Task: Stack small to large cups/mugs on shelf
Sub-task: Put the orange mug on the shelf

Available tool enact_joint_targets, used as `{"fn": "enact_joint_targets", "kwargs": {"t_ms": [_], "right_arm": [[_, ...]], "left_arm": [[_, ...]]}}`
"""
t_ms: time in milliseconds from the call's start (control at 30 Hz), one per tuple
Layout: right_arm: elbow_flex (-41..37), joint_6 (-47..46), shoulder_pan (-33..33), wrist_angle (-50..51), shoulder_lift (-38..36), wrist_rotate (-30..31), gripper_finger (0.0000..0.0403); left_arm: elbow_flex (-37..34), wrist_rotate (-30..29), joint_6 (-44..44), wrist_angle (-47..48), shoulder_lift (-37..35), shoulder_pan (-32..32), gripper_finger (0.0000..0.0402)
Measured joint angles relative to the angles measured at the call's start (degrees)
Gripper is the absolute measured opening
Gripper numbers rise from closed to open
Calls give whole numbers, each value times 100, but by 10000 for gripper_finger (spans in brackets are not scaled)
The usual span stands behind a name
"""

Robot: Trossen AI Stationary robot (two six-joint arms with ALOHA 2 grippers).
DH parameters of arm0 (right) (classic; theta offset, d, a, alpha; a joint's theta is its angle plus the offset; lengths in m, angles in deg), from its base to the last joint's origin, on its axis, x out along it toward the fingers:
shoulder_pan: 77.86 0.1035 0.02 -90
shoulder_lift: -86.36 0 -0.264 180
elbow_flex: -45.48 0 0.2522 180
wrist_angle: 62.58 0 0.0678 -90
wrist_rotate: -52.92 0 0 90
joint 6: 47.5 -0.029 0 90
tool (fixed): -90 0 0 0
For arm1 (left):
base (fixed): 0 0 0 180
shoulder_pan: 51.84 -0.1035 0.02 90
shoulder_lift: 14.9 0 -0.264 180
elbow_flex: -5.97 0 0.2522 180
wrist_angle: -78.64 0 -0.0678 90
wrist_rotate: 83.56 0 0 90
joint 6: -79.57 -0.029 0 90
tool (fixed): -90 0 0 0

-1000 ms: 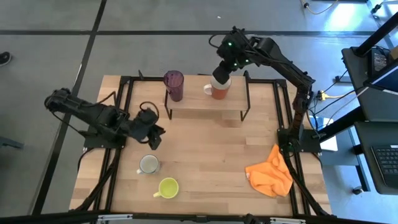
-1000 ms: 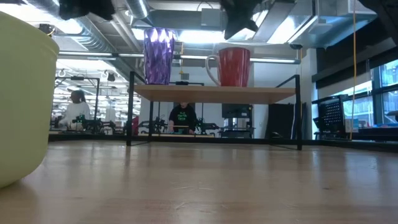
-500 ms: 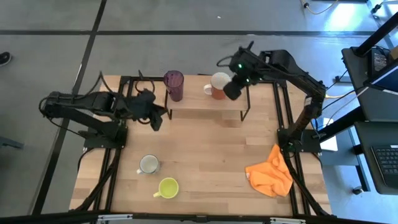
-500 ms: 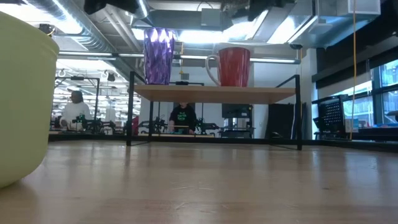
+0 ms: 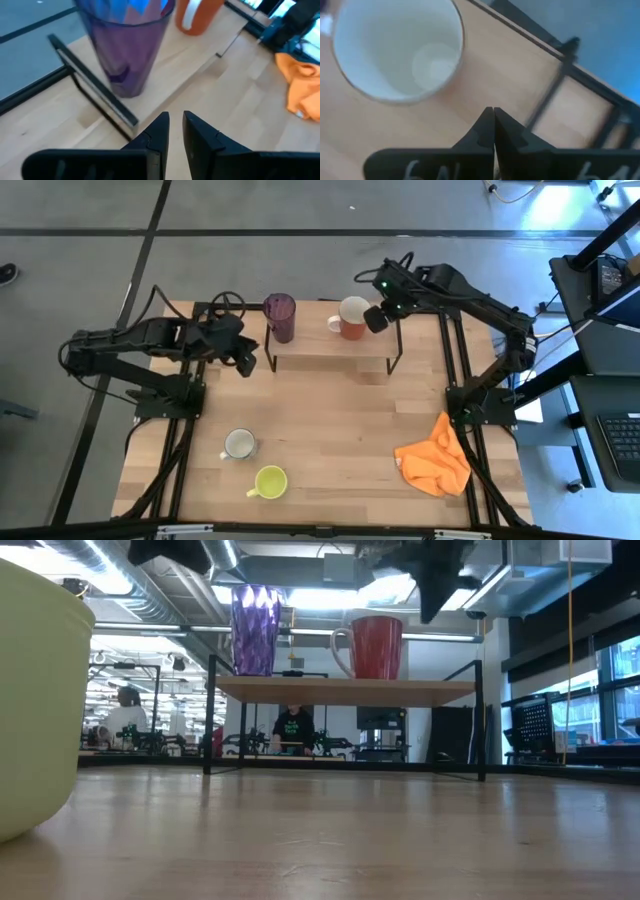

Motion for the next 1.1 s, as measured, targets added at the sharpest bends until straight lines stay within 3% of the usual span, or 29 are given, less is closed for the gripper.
{"fn": "enact_joint_targets", "kwargs": {"t_ms": [233, 467, 1100], "right_arm": [[-487, 143, -376, -870, -21, -361, 3], [-492, 297, -525, -1233, 20, -357, 4], [-497, 402, -511, -2635, 627, -1237, 5]], "left_arm": [[-4, 21, 16, 261, -104, -35, 48], [-2, 23, 19, 303, -144, -35, 48], [-2, 43, 19, 422, -143, -30, 48]]}}
